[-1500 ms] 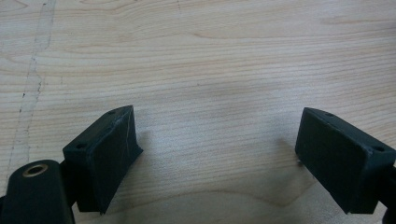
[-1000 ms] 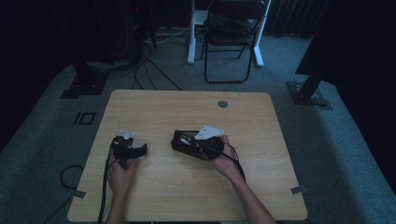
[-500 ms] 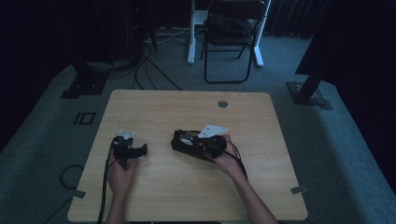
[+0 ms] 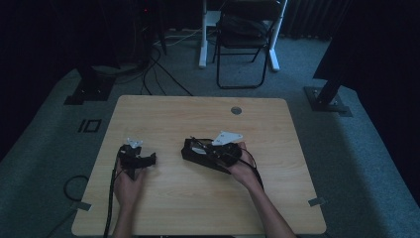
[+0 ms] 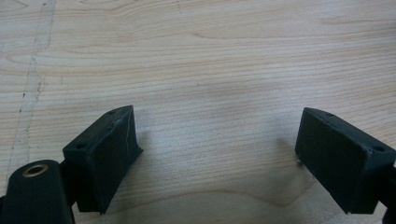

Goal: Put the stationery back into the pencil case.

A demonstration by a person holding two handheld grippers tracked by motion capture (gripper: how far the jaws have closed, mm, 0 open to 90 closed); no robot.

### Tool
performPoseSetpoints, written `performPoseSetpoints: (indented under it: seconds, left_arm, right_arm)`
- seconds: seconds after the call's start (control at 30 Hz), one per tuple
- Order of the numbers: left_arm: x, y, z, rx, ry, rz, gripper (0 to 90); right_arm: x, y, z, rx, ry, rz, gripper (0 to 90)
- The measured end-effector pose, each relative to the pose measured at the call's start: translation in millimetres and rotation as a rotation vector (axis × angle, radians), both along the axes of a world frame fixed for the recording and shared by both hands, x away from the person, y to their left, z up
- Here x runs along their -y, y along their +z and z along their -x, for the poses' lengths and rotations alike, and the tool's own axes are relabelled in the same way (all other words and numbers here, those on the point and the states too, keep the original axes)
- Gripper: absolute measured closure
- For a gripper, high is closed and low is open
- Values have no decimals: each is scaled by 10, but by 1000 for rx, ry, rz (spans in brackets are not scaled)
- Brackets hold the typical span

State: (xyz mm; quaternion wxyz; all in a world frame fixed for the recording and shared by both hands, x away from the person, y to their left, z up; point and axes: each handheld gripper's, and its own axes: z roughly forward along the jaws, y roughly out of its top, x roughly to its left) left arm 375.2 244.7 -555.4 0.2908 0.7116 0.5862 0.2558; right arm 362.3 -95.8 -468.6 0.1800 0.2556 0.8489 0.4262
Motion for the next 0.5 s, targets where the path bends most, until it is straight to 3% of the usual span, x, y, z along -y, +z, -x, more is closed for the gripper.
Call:
performPoseSetpoints:
  seconds: [0.5]
  left_arm:
    - [-1,1,0,-1,-1,0,130]
  right_arm:
    - [31,-70,-74,-13,-9,17,798]
